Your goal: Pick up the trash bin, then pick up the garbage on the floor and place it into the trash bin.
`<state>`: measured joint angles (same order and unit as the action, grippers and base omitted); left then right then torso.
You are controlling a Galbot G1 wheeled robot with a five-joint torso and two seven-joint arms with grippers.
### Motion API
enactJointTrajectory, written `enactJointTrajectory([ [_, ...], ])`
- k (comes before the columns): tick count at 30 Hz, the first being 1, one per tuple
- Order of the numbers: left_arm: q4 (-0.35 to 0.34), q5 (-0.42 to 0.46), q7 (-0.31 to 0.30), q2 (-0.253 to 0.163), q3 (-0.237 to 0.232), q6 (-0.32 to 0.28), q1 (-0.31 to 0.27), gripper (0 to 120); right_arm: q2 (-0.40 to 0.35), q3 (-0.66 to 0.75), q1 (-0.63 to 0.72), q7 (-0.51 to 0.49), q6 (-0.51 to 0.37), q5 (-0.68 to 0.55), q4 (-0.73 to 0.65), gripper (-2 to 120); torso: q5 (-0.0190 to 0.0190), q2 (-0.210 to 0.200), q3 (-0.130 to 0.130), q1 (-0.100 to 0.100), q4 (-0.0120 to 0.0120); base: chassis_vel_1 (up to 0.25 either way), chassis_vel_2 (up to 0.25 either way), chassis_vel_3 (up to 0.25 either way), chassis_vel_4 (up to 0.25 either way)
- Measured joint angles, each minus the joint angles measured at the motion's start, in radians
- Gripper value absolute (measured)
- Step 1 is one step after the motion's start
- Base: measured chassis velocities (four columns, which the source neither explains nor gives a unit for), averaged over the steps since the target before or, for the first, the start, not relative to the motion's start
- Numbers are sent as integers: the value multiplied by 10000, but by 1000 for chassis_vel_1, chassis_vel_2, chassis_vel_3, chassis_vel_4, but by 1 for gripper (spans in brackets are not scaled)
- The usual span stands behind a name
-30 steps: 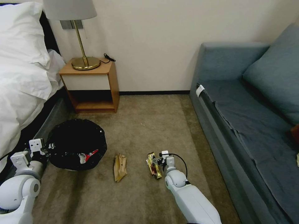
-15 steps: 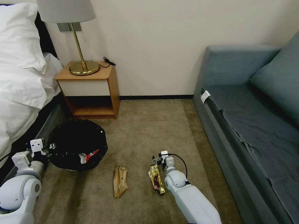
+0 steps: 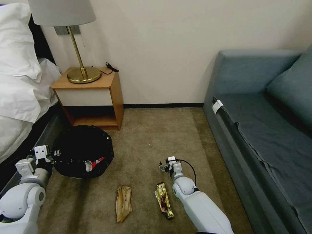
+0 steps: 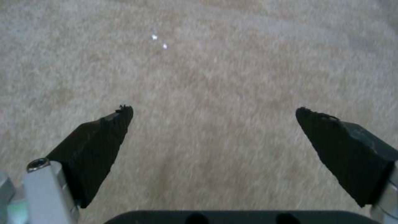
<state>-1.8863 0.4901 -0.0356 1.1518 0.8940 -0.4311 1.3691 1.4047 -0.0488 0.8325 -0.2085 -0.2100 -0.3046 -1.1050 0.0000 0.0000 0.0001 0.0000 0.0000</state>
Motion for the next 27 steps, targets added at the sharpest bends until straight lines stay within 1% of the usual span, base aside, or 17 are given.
enactJointTrajectory([
  [4, 43, -31, 11, -52, -9, 36, -11, 4, -276, -415, -388, -90, -256, -571, -173, 100, 0, 0, -1, 0, -1, 0, 0, 0, 0],
  [6, 52, -65, 15, -81, -48, 37, -26, 4, -523, -845, -817, -255, -663, -1207, -432, 100, 1, 0, -1, 0, 2, 0, 0, 0, 0],
  [7, 52, -65, 15, -81, -48, 37, -26, 4, -523, -845, -817, -255, -663, -1207, -432, 100, 1, 0, -1, 0, 2, 0, 0, 0, 0],
  [8, 55, -74, 15, -83, -57, 37, -35, 4, -588, -954, -916, -296, -790, -1364, -516, 100, 0, 0, -1, 0, 2, 0, 0, 0, 0],
  [9, 69, -93, 20, -83, -82, 37, -62, 4, -775, -1277, -1179, -389, -1151, -1784, -773, 100, 0, 0, -1, -1, 1, 0, 0, 0, 0],
  [10, 69, -93, 20, -83, -82, 37, -62, 4, -775, -1277, -1179, -389, -1151, -1784, -773, 100, 0, 0, -1, -1, 1, 0, 0, 0, 0],
  [12, 169, -186, 60, -94, -101, 75, -132, 4, -1194, -1889, -1549, -494, -1978, -2544, -1288, 100, 0, 0, 0, -1, 0, 0, 0, 0, 0],
  [14, 184, -197, 64, -98, -102, 79, -139, 4, -1263, -1984, -1596, -502, -2102, -2666, -1375, 100, 0, 0, 0, -1, 1, 0, 0, 0, 0],
  [15, 255, -234, 78, -121, -112, 96, -167, 4, -1524, -2318, -1758, -514, -2525, -3067, -1674, 100, -1, 0, -1, 0, 1, 0, 0, 0, 0],
  [16, 255, -234, 78, -121, -112, 96, -167, 4, -1524, -2318, -1758, -514, -2525, -3067, -1674, 100, -1, 0, -1, 0, 1, 0, 0, 0, 0],
  [18, 379, -276, 85, -166, -121, 124, -204, 4, -2134, -2929, -2041, -585, -3426, -4119, -2293, 100, 0, 0, -1, 0, 0, 0, 0, 0, 0],
  [19, 379, -276, 85, -166, -121, 124, -204, 4, -2134, -2929, -2041, -585, -3426, -4119, -2293, 100, 0, 0, -1, 0, 0, 0, 0, 0, 0],
  [20, 446, -299, 92, -174, -134, 154, -219, 4, -2426, -3174, -2145, -648, -3854, -4654, -2563, 100, 1, 0, -1, 0, 0, 0, 0, 0, 0],
  [22, 484, -319, 93, -174, -145, 173, -230, 4, -2547, -3281, -2185, -688, -4044, -4878, -2661, 100, 1, 0, -1, 0, 0, 0, 0, 0, 0],
  [24, 637, -418, 99, -151, -211, 247, -286, 4, -2994, -3756, -2332, -764, -4557, -5507, -3010, 100, 1, 0, 0, 0, 0, 0, 0, 0, 0],
  [25, 637, -418, 99, -151, -211, 247, -286, 4, -2994, -3756, -2332, -764, -4557, -5507, -3010, 100, 1, 0, 0, 0, 0, 0, 0, 0, 0],
  [27, 734, -465, 102, -108, -282, 277, -344, 4, -3295, -4067, -2390, -794, -4998, -5984, -3267, 100, 0, 0, -1, 0, -1, 0, 0, 0, 0],
])
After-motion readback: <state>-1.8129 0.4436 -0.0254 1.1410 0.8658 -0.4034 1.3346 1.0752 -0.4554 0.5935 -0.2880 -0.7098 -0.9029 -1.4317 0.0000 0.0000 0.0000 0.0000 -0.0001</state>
